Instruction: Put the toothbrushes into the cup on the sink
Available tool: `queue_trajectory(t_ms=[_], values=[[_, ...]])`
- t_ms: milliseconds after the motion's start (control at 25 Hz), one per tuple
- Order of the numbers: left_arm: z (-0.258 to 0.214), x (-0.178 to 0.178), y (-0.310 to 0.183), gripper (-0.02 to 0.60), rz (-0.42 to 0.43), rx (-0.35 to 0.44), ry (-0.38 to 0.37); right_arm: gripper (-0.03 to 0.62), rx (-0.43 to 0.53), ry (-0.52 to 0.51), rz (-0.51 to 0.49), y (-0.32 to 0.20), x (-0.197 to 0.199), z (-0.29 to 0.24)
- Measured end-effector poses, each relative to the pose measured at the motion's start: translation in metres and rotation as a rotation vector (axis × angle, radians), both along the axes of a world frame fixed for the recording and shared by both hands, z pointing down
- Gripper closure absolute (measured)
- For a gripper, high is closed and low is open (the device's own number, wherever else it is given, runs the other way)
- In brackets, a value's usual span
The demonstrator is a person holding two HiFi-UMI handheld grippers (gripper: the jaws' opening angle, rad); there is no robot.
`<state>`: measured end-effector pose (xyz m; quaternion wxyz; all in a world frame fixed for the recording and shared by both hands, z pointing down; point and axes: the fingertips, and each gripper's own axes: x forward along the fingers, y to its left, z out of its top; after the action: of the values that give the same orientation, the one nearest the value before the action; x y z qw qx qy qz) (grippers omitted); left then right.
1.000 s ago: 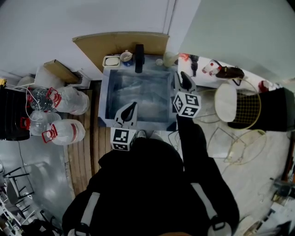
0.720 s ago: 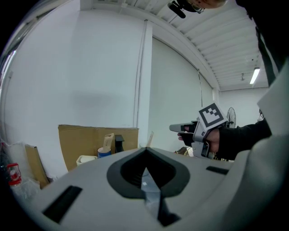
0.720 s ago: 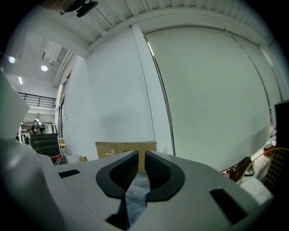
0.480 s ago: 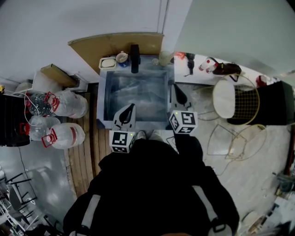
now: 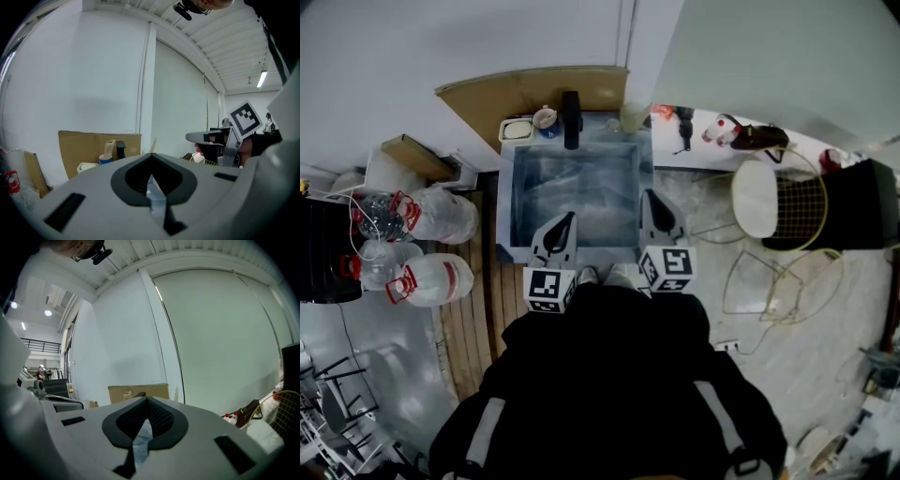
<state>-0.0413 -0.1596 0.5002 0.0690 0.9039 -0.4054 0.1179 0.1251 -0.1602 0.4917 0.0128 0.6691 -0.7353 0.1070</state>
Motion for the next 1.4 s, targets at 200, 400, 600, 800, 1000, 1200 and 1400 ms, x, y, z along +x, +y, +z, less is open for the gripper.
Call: queue_trajectory(t_ms=[200, 400, 600, 800, 1000, 1200, 1400], values=[[-0.002, 0.0, 0.001, 0.58, 0.0, 0.014, -0.002, 0.591, 0.0, -0.002, -0.009, 0.011, -0.005, -0.001], [-0.001, 0.0, 0.005, 0.58, 0.0, 0.018, -0.004, 0.591, -0.008, 0.002, -0.015, 0.022, -0.006, -0.001], [0.0, 0.0, 0.005, 0.58, -0.002, 0.017, -0.003, 0.591, -0.027, -0.007, -0.029, 0.028, -0.01, 0.003], [0.0, -0.004, 0.003, 0.58, -0.02, 0.027, -0.006, 0.591, -0.032, -0.015, -0.033, 0.032, -0.011, 0.006], [-0.001, -0.006, 0.005, 0.58, -0.022, 0.022, 0.009, 0.591, -0.036, -0.009, -0.035, 0.036, -0.012, 0.007], [-0.005, 0.0, 0.006, 0.58, -0.016, 0.041, 0.018, 0.591, -0.026, -0.008, -0.06, 0.034, -0.011, 0.001], [-0.009, 0.005, 0.009, 0.58, -0.003, 0.039, 0.015, 0.591, -0.016, -0.014, -0.067, 0.035, -0.011, -0.004]])
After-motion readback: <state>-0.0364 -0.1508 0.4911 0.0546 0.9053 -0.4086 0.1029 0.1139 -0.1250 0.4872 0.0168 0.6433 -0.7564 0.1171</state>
